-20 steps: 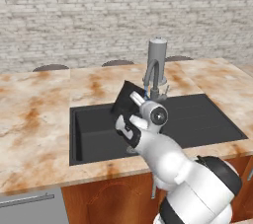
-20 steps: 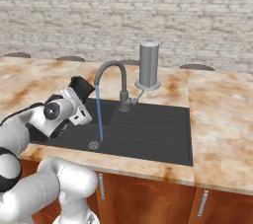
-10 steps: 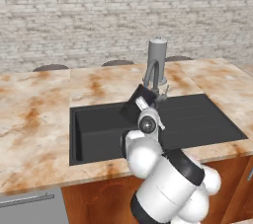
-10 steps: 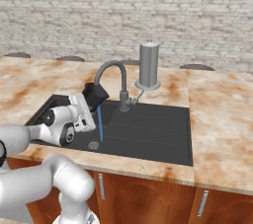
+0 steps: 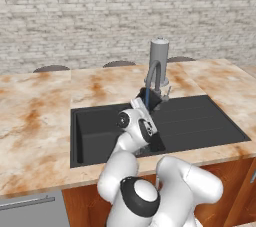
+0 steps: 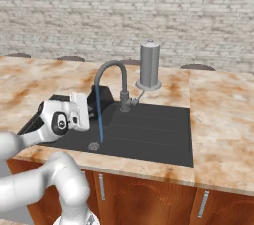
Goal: Turn on the sink faucet and place the jug under the water for a few seconds to fill it up.
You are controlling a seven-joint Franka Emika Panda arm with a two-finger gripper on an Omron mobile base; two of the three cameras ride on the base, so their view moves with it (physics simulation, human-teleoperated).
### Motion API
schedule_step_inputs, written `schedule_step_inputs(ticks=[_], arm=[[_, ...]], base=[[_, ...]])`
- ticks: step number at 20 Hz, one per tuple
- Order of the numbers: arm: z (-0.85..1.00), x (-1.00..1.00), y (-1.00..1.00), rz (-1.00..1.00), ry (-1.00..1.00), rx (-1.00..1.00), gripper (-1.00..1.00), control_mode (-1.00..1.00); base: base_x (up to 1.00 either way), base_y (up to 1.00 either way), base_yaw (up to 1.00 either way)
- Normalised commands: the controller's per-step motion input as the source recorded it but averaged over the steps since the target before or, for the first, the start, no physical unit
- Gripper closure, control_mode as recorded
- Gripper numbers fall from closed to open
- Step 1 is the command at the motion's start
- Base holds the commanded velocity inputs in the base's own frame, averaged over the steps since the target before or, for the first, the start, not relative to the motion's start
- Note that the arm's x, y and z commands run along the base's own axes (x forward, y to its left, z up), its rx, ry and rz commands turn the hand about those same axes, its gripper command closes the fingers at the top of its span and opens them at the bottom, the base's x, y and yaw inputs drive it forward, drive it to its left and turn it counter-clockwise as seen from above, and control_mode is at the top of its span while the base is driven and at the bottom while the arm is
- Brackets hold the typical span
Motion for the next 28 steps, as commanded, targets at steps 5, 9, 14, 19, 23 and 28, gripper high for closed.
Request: schedule_step_inputs(ticks=[5, 9, 14, 19, 23, 28], arm=[[0.02, 0.52, 0.3, -0.13, 0.34, -0.07, 1.0, -1.0], [0.06, 0.19, 0.06, -0.16, 0.23, -0.02, 1.0, -1.0], [0.0, 0.0, 0.0, -0.23, 0.14, -0.01, 1.0, -1.0], [0.0, 0.0, 0.0, -0.25, 0.15, -0.03, 1.0, -1.0], [0.0, 0.0, 0.02, -0.22, 0.15, -0.07, 1.0, -1.0], [0.0, 0.08, 0.2, -0.18, 0.19, -0.14, 1.0, -1.0]], base=[[0.0, 0.0, 0.0], [0.0, 0.0, 0.0], [0.0, 0.0, 0.0], [0.0, 0.0, 0.0], [0.0, 0.0, 0.0], [0.0, 0.0, 0.0]])
